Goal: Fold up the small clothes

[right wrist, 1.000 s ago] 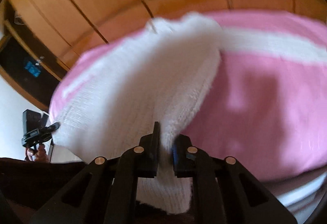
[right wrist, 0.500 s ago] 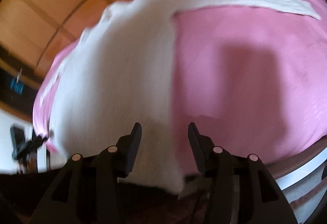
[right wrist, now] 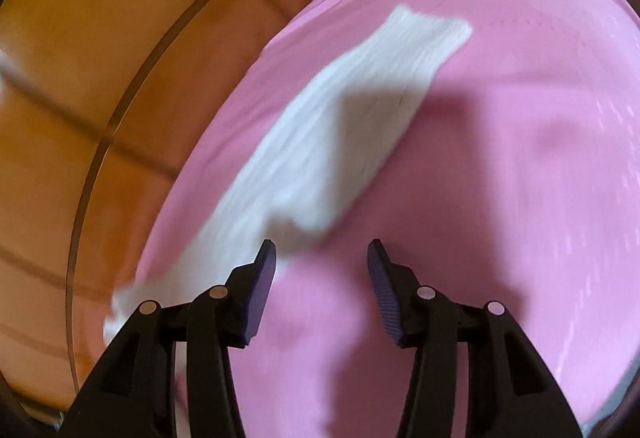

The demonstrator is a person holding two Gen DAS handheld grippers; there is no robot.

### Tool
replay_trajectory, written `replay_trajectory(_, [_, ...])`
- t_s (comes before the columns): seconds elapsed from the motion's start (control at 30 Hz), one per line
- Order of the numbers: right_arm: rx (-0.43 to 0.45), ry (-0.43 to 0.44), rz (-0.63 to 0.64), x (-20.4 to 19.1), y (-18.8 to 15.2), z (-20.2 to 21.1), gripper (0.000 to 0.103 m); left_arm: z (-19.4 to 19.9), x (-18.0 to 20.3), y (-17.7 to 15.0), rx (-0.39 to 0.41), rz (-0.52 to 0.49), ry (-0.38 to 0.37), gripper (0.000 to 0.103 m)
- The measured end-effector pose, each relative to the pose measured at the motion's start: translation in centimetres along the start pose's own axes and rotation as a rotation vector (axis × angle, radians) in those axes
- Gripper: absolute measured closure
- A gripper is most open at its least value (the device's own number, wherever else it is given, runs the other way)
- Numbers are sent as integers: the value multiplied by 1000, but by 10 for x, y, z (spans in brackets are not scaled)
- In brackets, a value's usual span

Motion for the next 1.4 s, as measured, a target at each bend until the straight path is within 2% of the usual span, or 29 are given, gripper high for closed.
replay_trajectory(0.1, [35,-30,-48,3,28,-15,56,-19,12,-3,-47,-15,12,43])
replay_trajectory(0.17, [36,-49,-58,4,42,-23,60,-28,15,-5,-63,-22,23,43])
replay_trajectory(0.23, [18,-101,-8,-2,48,-30,97,-34,19,-6,-73,-25,29,43])
replay_trajectory(0.3, [17,-168,59,-3,57,-32,97,-41,20,-6,-87,-26,40,43])
replay_trajectory(0.4, [87,-302,123,19,76,-23,98,-53,18,-8,-109,-33,65,43])
replay_trajectory(0.47, [77,-325,86,33,79,-24,98,-57,19,-8,-115,-33,68,43])
replay_trajectory(0.53, [79,-346,118,27,79,-24,98,-59,19,-5,-110,-37,69,43])
replay_trajectory(0.63, [109,-275,153,-1,76,-15,98,-53,19,-2,-92,-42,59,43])
replay_trajectory(0.73, [123,-183,277,-50,59,-1,97,-52,19,1,-86,-33,50,34])
replay_trajectory(0.77, [123,-154,317,-67,53,2,97,-51,19,2,-79,-29,45,34])
replay_trajectory(0.97, [66,41,603,-194,-28,10,97,-46,19,10,-51,-19,52,34])
replay_trajectory(1.07, [3,134,762,-266,-94,3,97,-44,16,16,-31,-10,63,34])
replay_trajectory(1.17, [-46,187,883,-315,-156,-5,97,-44,15,19,-23,7,46,34])
replay_trajectory(1.27, [-124,241,1016,-361,-233,-19,97,-42,14,24,-18,18,32,34])
replay_trajectory(1.3, [-147,252,1049,-364,-254,-21,94,-41,13,26,-17,24,29,34])
replay_trajectory(1.37, [-208,286,1089,-377,-291,-27,79,-40,13,29,-10,24,23,34])
replay_trajectory(1.4, [-231,304,1094,-380,-302,-27,63,-38,13,31,-5,22,25,34])
Point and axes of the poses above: each gripper's, at about its wrist camera, not at the fingertips, and z roughly against the way its jaws point, x to its right, y to its top, the point moved 9 cm from there along -z, roughly the way its jaws point, and after that the axes turned 6 degrees about z, right-handed, at the moved point
